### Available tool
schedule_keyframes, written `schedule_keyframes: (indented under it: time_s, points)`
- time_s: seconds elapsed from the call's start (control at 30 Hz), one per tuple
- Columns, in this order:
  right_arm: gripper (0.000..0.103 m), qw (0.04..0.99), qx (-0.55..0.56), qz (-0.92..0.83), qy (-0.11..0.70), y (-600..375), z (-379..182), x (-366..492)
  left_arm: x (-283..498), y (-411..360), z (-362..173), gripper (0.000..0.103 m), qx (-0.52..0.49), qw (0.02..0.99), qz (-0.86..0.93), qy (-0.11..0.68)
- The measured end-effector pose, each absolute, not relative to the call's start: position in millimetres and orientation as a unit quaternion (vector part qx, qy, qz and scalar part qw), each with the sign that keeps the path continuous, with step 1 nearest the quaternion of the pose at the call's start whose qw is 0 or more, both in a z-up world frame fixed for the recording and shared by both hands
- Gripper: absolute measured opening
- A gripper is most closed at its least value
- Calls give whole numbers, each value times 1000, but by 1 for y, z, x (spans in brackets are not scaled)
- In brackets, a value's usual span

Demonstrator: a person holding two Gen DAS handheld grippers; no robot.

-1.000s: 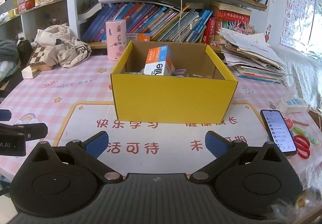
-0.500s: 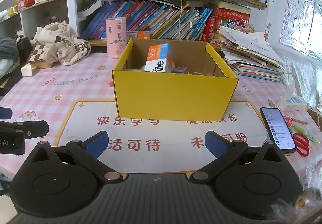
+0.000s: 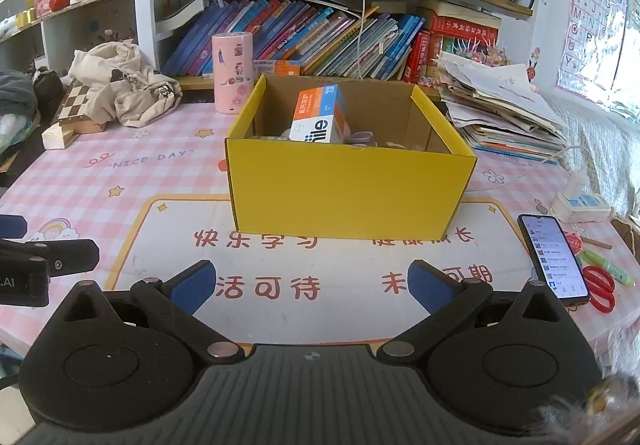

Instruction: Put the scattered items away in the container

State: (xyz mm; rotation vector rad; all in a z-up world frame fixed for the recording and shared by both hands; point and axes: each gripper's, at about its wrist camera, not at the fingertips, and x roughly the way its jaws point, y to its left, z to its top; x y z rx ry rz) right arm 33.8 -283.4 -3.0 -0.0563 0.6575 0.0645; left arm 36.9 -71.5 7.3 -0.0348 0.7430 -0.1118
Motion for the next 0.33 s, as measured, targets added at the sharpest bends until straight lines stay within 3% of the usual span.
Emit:
schedule_keyframes:
  time_s: [0.33]
  points:
    - [103,943,-29,30,330,-285,-5,37,37,-75,9,103,-20,932,-69,354]
